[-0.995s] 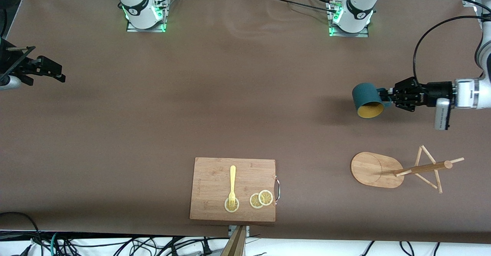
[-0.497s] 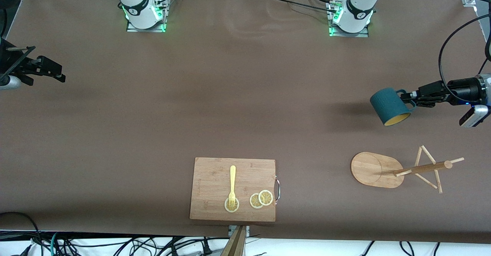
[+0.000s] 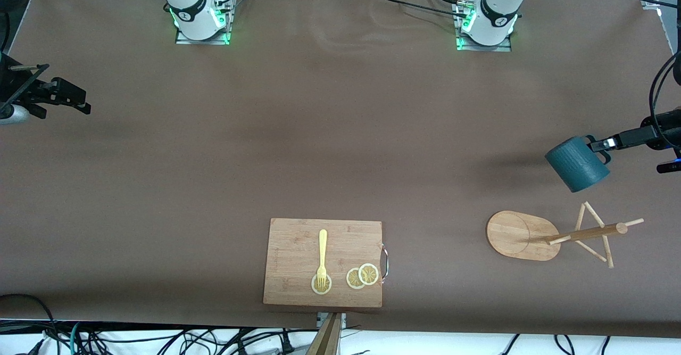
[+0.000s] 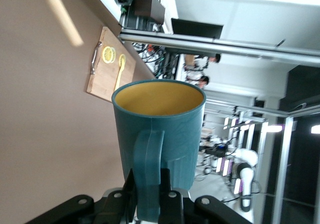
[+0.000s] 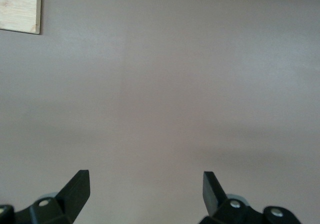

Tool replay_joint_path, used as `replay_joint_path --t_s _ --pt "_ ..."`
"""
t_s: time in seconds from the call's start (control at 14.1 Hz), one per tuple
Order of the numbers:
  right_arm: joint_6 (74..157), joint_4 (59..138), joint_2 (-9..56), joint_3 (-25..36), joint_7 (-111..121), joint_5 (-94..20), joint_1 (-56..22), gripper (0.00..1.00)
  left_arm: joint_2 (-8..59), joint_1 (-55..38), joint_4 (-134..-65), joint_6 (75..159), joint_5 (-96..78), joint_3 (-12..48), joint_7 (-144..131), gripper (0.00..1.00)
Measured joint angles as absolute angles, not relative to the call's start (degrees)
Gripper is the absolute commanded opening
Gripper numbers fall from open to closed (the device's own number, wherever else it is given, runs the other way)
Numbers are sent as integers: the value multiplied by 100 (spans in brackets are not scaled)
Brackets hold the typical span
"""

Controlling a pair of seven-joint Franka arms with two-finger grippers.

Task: Pass cup and hang on rack
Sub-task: 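Lower the mug onto a rack peg with the left gripper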

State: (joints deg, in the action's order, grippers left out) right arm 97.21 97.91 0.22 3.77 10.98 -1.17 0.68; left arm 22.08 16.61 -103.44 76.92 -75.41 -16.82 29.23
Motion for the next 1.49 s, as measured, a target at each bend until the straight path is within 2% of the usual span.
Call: replay_joint_path --t_s 0.21,1.49 --pt "9721 9790 22 377 1098 -117 68 100 2650 1823 -10351 7487 -8007 -1676 2926 0" --pt "9757 9790 35 377 1097 -117 68 100 3724 1828 -10555 7394 -9967 -1572 3010 4"
